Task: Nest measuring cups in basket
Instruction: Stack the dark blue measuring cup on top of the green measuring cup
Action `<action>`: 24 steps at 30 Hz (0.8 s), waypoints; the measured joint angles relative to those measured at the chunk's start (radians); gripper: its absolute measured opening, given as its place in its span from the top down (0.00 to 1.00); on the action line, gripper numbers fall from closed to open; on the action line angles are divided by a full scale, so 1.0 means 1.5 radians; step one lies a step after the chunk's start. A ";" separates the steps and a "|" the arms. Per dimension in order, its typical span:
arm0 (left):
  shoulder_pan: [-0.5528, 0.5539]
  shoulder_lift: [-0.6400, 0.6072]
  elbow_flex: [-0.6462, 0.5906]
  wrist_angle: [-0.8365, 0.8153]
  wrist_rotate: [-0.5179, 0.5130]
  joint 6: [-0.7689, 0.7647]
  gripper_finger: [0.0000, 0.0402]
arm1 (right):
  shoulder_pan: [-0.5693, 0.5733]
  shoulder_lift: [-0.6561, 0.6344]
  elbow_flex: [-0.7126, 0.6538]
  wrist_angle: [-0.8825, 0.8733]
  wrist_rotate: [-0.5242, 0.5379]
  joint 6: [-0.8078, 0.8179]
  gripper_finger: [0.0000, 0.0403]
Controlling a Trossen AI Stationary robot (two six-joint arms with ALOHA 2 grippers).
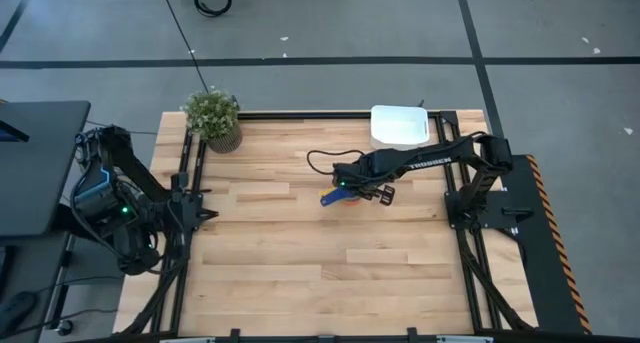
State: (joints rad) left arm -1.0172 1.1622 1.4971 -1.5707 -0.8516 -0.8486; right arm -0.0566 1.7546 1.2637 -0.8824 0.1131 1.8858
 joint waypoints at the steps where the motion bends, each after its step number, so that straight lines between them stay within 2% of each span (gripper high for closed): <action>1: 0.000 0.000 0.000 0.000 0.000 0.000 1.00 | 0.000 0.001 -0.001 -0.004 0.000 -0.006 0.87; 8: 0.000 0.000 0.000 0.000 0.000 0.000 1.00 | -0.004 0.001 0.000 -0.018 -0.003 -0.034 0.82; 14: 0.000 0.000 0.000 0.000 0.000 -0.001 1.00 | -0.004 0.001 0.007 -0.018 -0.004 -0.038 0.82; 19: 0.000 0.000 0.000 0.000 0.000 -0.001 1.00 | -0.004 0.001 0.007 -0.021 -0.039 -0.069 0.82; 24: 0.000 0.000 0.000 0.000 0.000 -0.001 1.00 | -0.004 0.001 0.007 -0.022 -0.040 -0.050 0.87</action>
State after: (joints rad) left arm -1.0172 1.1625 1.4971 -1.5711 -0.8519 -0.8501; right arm -0.0631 1.7557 1.2747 -0.9150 0.0530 1.8105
